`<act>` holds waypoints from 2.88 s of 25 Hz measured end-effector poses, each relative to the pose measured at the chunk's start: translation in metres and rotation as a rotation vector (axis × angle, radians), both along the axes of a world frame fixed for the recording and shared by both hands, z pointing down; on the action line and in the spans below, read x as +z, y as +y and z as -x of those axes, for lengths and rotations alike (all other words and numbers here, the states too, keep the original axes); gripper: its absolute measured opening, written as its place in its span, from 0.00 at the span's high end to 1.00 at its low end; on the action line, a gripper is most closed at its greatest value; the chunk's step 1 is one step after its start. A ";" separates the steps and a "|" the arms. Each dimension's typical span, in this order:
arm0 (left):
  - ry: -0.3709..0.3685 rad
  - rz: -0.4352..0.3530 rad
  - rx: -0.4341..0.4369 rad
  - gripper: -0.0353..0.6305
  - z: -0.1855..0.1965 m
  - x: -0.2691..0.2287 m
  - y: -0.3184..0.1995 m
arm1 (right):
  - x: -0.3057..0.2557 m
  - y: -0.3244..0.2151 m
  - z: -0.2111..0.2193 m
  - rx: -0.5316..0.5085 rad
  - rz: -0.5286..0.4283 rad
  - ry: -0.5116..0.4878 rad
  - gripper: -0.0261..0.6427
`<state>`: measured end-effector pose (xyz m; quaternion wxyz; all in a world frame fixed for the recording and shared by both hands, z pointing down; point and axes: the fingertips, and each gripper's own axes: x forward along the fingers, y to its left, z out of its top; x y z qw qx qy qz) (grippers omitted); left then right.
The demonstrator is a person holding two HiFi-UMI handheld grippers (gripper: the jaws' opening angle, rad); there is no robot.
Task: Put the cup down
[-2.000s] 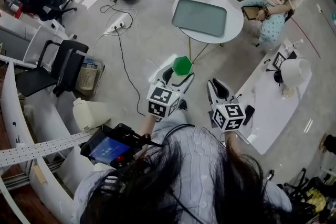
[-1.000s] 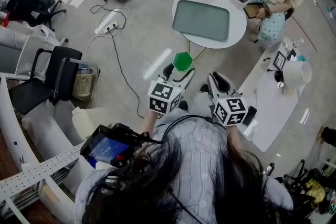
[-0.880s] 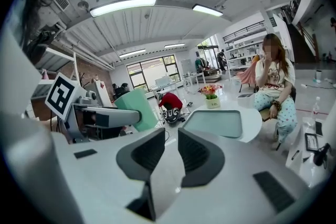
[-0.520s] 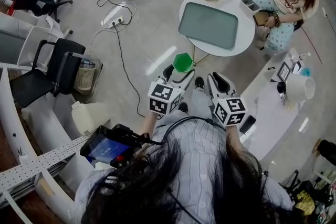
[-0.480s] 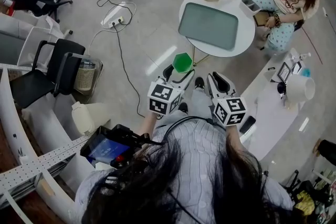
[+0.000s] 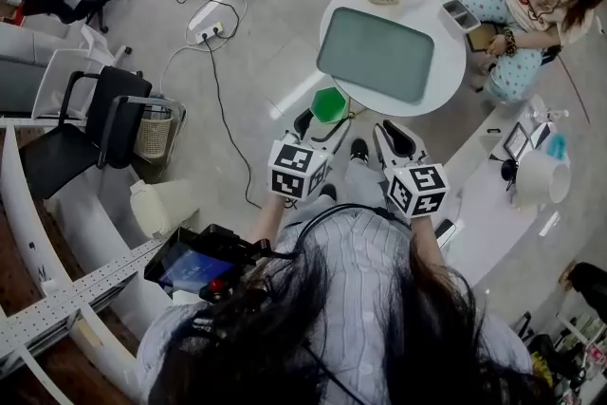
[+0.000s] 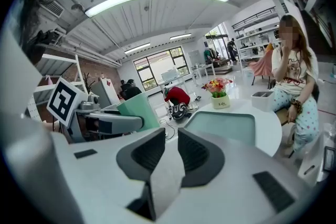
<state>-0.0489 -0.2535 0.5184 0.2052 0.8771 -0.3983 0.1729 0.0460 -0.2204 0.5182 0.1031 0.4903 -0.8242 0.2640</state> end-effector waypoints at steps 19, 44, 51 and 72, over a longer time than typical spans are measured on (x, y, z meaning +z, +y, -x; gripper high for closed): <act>-0.073 0.007 -0.094 0.50 -0.013 0.055 -0.122 | 0.026 -0.103 -0.019 -0.121 0.071 -0.047 0.85; -0.208 0.094 -0.169 0.50 -0.010 0.188 -0.187 | 0.073 -0.141 -0.029 -0.137 0.204 -0.063 0.85; -0.213 0.083 -0.191 0.50 -0.008 0.201 -0.187 | 0.082 -0.133 -0.027 -0.133 0.233 -0.064 0.85; -0.262 0.072 -0.174 0.50 -0.005 0.204 -0.174 | 0.078 -0.114 -0.029 -0.106 0.237 -0.092 0.85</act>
